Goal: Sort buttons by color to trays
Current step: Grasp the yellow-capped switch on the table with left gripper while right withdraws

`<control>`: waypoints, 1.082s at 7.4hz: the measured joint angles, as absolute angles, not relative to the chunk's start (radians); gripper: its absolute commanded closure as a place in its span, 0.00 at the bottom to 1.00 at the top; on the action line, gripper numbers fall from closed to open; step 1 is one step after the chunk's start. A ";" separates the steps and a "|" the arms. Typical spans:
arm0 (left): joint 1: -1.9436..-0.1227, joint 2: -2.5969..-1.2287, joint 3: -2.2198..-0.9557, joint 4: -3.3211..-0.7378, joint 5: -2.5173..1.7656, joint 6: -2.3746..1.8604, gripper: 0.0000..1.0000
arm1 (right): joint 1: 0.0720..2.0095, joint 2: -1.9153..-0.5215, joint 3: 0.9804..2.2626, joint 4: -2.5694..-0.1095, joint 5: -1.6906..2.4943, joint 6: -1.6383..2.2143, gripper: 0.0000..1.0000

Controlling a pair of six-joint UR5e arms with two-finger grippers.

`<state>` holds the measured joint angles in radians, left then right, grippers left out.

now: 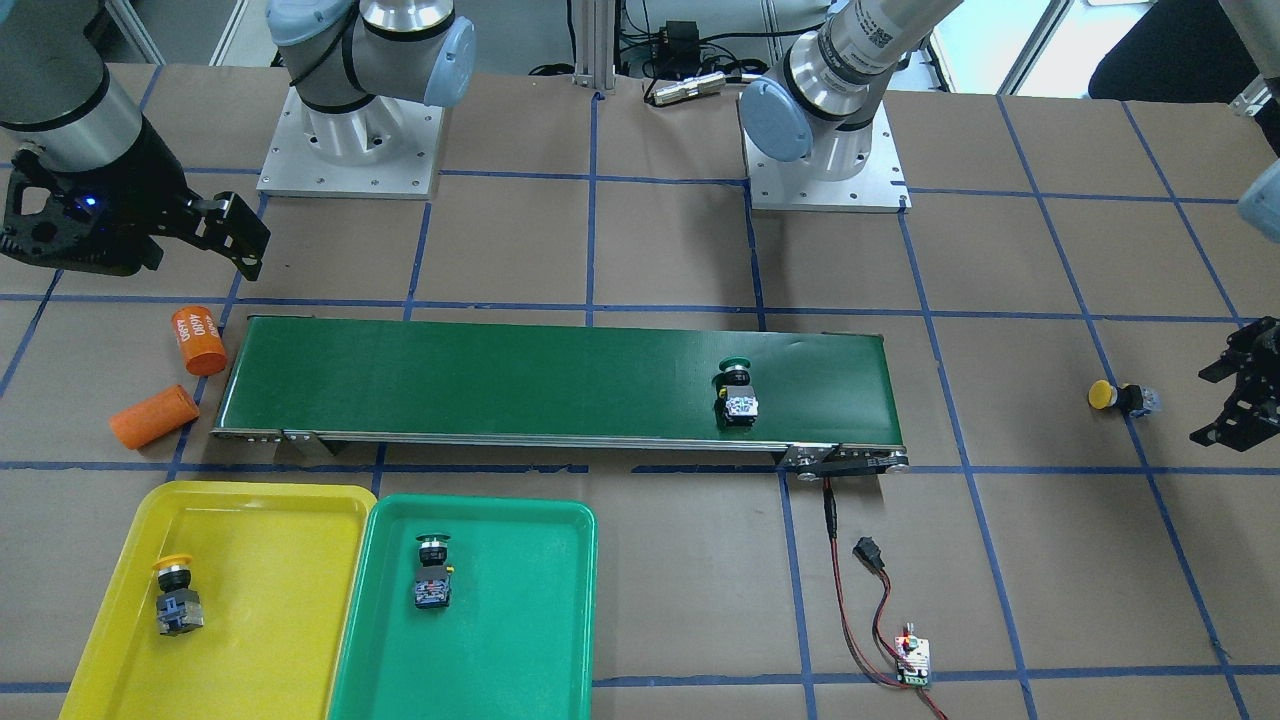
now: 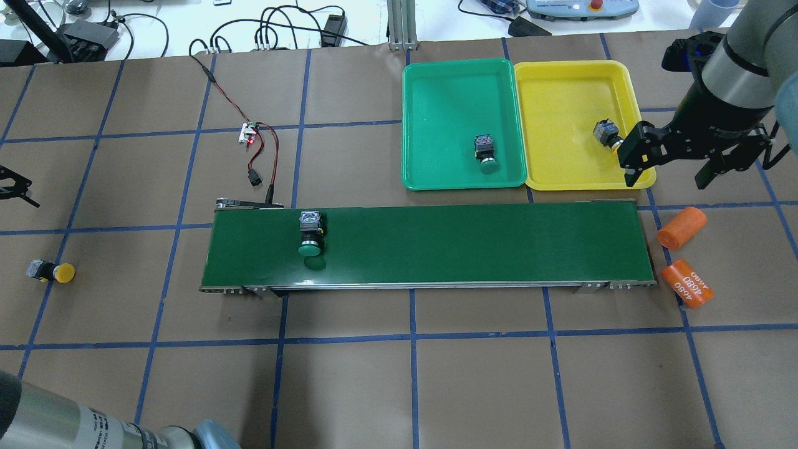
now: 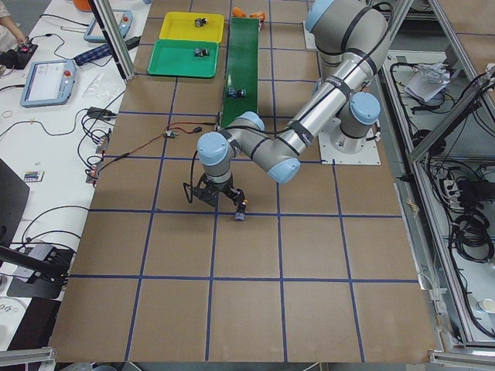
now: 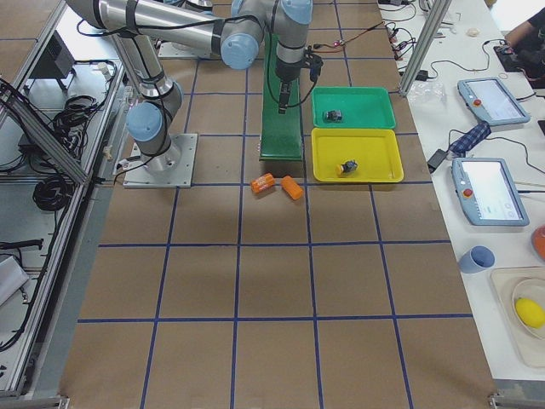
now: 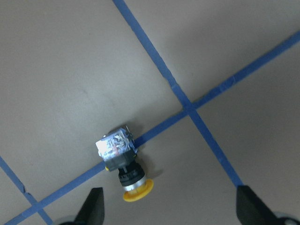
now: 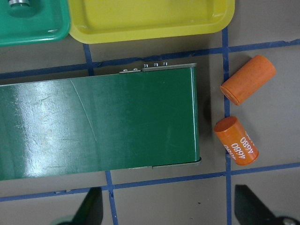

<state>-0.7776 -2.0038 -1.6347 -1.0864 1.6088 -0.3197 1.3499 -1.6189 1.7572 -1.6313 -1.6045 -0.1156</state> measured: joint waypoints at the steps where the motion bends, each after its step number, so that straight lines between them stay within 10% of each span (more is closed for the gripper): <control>1: -0.772 -2.021 -1.641 -1.064 1.611 -0.365 0.00 | 1.350 -1.615 1.758 -1.632 -1.607 -0.114 0.00; 8: -0.717 -2.035 -1.727 -1.014 1.611 -0.510 0.00 | 1.350 -1.611 1.761 -1.625 -1.608 -0.114 0.00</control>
